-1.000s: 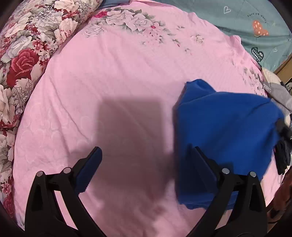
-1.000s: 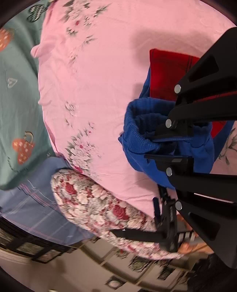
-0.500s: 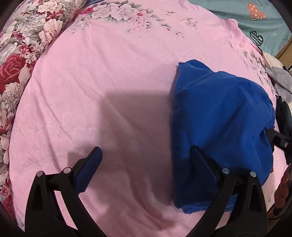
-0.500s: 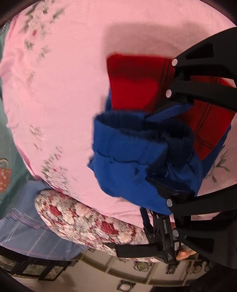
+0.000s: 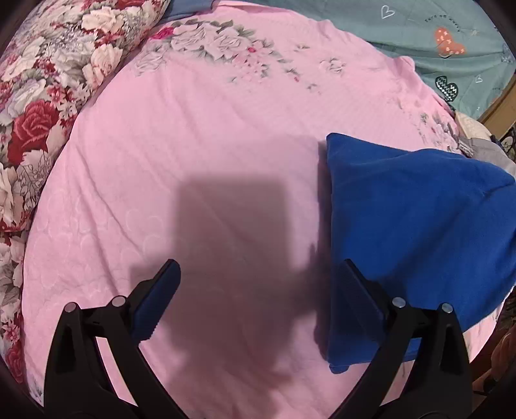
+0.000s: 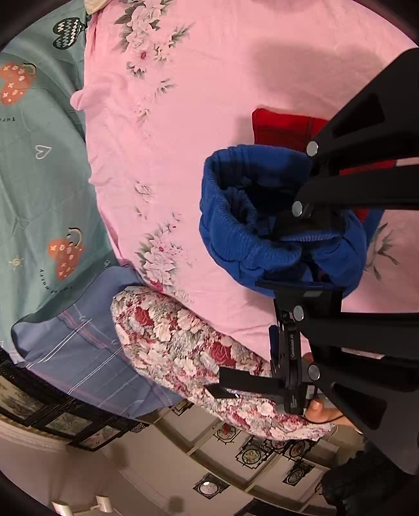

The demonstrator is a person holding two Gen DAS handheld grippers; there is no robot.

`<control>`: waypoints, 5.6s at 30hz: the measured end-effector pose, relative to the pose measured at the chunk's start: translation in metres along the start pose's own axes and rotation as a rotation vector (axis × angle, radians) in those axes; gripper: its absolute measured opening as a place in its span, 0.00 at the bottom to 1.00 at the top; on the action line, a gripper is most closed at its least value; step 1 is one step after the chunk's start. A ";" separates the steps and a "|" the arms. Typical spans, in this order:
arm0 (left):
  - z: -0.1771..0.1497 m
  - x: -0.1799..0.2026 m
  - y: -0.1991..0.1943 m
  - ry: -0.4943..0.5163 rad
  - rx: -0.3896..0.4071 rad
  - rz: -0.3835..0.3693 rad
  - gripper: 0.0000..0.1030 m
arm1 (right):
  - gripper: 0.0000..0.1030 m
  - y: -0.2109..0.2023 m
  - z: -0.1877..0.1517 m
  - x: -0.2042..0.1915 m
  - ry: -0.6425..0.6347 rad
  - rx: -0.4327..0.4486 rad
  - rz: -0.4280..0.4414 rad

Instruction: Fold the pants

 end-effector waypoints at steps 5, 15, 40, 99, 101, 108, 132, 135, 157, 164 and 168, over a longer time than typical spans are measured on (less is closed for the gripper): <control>-0.008 0.022 0.015 0.058 -0.036 -0.003 0.96 | 0.20 0.022 -0.027 0.058 0.117 -0.078 -0.237; -0.004 0.029 0.011 0.094 -0.045 0.013 0.96 | 0.37 0.009 -0.030 0.083 0.170 -0.075 -0.271; 0.071 0.018 0.039 -0.145 0.003 0.018 0.97 | 0.15 0.037 -0.010 0.065 0.113 -0.035 -0.190; -0.025 0.044 0.001 0.021 -0.086 -0.045 0.98 | 0.66 0.009 -0.051 0.055 0.110 -0.112 -0.169; -0.014 0.046 -0.004 0.024 -0.062 -0.056 0.98 | 0.70 -0.002 -0.047 0.065 0.135 -0.057 -0.209; -0.002 0.063 0.022 0.037 -0.144 -0.139 0.98 | 0.81 0.023 -0.051 0.091 0.234 -0.121 -0.272; -0.007 0.056 0.048 0.030 -0.176 -0.153 0.98 | 0.88 0.063 -0.058 0.097 0.199 -0.205 -0.274; -0.009 0.052 0.049 0.015 -0.175 -0.176 0.98 | 0.92 0.066 -0.059 0.093 0.181 -0.201 -0.283; 0.007 0.088 0.071 0.074 -0.292 -0.395 0.92 | 0.73 0.085 -0.051 0.084 0.186 -0.162 -0.221; 0.004 0.109 0.035 0.155 -0.160 -0.355 0.55 | 0.37 0.071 -0.044 0.076 0.154 -0.111 -0.209; 0.016 0.115 0.008 0.182 -0.093 -0.393 0.41 | 0.36 0.061 -0.022 0.047 0.041 -0.051 -0.198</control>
Point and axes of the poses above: each gripper's, at about its wrist camera, not at the fingertips, and y roughly the way its jaws point, x to its right, z to its top, the point moved 2 cm from there along y, roughly the way its jaws point, and after that the axes turned 8 degrees about -z, right-handed, at the moved point
